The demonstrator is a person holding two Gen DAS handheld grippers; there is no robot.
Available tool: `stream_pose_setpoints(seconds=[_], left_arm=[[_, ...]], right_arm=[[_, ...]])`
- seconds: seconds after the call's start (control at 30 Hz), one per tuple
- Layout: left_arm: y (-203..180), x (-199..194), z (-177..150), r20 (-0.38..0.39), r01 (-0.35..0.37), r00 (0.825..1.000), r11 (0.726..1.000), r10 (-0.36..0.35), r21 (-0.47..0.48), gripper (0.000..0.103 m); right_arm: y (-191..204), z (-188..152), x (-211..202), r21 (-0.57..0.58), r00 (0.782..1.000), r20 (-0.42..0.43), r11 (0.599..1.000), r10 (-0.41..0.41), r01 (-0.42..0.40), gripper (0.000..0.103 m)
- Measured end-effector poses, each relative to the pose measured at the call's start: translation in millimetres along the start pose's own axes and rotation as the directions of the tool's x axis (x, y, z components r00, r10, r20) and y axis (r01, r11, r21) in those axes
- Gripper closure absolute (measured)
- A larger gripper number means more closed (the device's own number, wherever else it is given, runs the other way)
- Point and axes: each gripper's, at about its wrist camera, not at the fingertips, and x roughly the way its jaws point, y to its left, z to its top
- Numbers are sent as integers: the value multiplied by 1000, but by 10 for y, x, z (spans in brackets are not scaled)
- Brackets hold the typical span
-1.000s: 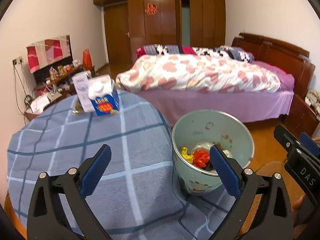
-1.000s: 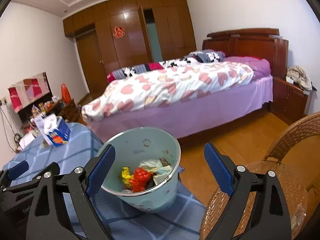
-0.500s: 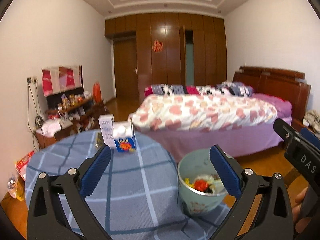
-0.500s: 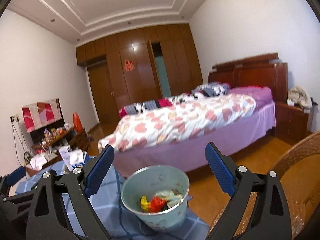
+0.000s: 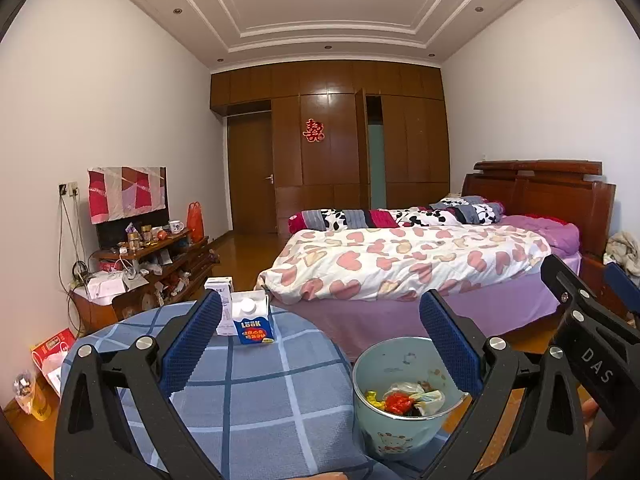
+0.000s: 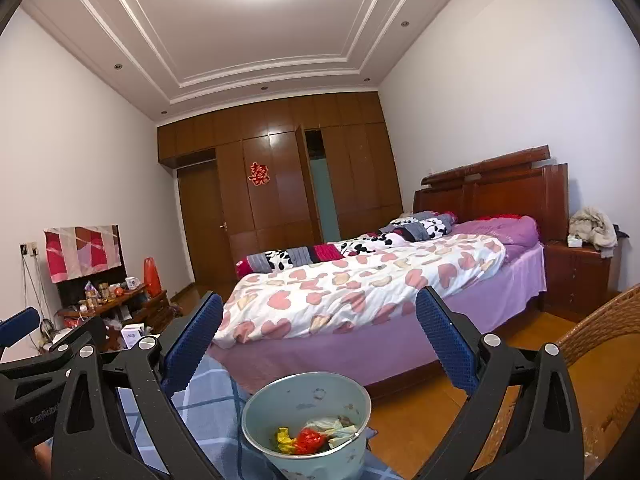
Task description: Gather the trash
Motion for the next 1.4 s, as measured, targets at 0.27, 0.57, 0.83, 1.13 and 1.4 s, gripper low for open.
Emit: stream_pose_setpoints(seconds=[0.27,0.57,0.83,1.13,1.4], left_arm=[[-2,-10,1,-3,-8,1000,1000,8,2,6],[10,-41,-15,-6,-10,1000,1000,10,3,6],[11,-42,-16,-6,-13,1000,1000,13,1,6],[15,-48,-11,-5,-14,1000,1000,14,-4,6],[8,-42,-15,-6,-14,1000,1000,14,1,6]], right_arm=[[15,25,10,-4,1000,-11,1000,-9,9,7],[0,14,23,13,1000,-27,1000,-11,12,6],[-10,3,30,18,1000,-29,1000,-12,13,6],[-15,-26,37,24,999,-37,1000,-13,14,6],[-12,-24,41,24,999,-38,1000,-12,13,6]])
